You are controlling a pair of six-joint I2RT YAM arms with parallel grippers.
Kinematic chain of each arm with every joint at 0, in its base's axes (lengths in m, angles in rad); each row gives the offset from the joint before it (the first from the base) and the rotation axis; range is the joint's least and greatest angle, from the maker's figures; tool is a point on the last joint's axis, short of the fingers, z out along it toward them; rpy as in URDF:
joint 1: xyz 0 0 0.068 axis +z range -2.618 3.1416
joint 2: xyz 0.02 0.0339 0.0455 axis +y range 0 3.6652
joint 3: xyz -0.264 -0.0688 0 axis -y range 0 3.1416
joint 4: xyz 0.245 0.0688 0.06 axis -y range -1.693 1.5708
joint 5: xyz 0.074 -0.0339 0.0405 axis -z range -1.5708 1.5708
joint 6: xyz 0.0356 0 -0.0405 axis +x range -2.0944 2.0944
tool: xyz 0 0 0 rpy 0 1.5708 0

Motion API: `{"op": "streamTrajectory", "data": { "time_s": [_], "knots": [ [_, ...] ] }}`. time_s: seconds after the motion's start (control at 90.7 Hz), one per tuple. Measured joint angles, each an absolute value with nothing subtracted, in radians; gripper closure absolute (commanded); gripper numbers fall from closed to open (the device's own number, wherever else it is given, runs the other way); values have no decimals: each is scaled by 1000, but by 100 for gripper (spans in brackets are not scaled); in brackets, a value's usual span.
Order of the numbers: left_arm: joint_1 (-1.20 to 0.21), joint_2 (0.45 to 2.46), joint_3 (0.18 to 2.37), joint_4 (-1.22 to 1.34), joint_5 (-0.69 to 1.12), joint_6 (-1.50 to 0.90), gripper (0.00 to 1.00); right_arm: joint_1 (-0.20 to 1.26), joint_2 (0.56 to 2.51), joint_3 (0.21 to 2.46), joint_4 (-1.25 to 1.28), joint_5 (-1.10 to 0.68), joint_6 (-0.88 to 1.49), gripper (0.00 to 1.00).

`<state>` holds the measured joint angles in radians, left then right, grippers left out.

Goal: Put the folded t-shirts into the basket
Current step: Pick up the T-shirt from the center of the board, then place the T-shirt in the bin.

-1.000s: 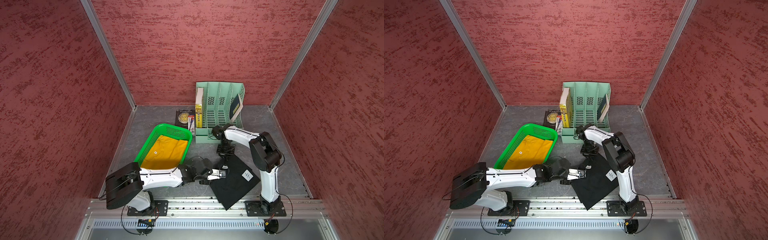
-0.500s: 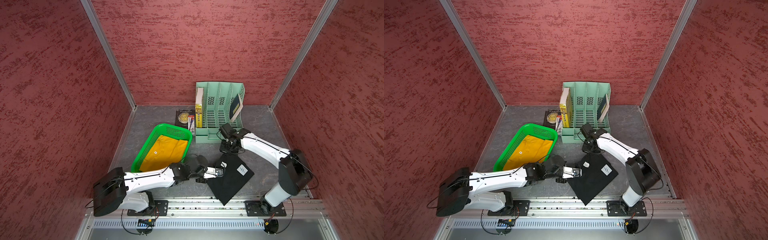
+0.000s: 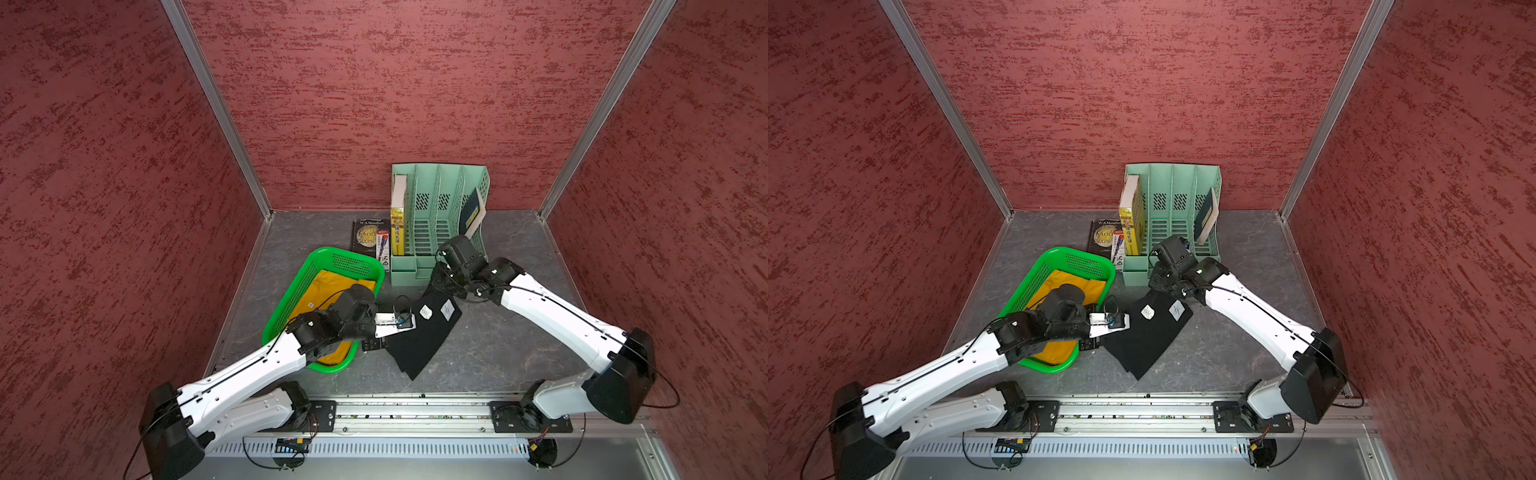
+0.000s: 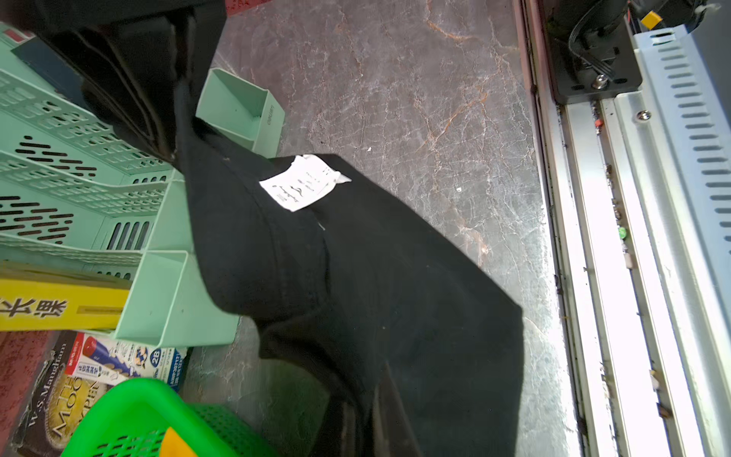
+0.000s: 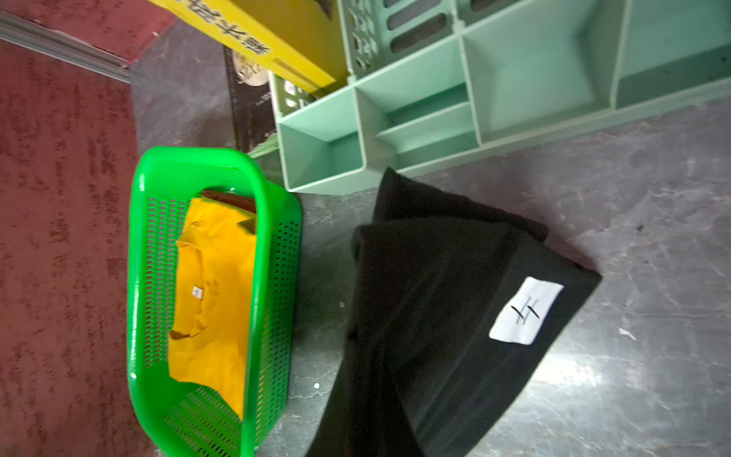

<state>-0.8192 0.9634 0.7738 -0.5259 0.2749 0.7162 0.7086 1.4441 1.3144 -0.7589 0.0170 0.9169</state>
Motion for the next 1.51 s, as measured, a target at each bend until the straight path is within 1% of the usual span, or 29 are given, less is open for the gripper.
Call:
{"op": "streamTrajectory", "data": {
  "time_s": [0.154, 0.375, 0.584, 0.771, 0.937, 1.234, 1.333, 1.51],
  "knots": [
    [-700, 867, 801, -641, 346, 729, 100, 763, 1527, 1435, -743, 22, 897, 100],
    [-591, 780, 827, -770, 385, 735, 100, 840, 1716, 1644, -739, 35, 836, 100],
    [-499, 760, 854, -846, 356, 735, 100, 870, 1879, 1848, -739, 17, 805, 100],
    [-400, 753, 857, -857, 294, 731, 100, 879, 2057, 2084, -773, -22, 791, 100],
    [-347, 752, 857, -861, 242, 719, 100, 881, 2198, 2252, -812, -56, 789, 100],
    [-189, 773, 851, -919, 171, 757, 100, 881, 2381, 2408, -797, -135, 822, 100],
    [-144, 782, 821, -931, 162, 769, 100, 882, 2424, 2412, -780, -165, 843, 100],
    [-114, 776, 770, -945, 115, 784, 100, 889, 2468, 2413, -743, -213, 889, 100]
  ]
}}
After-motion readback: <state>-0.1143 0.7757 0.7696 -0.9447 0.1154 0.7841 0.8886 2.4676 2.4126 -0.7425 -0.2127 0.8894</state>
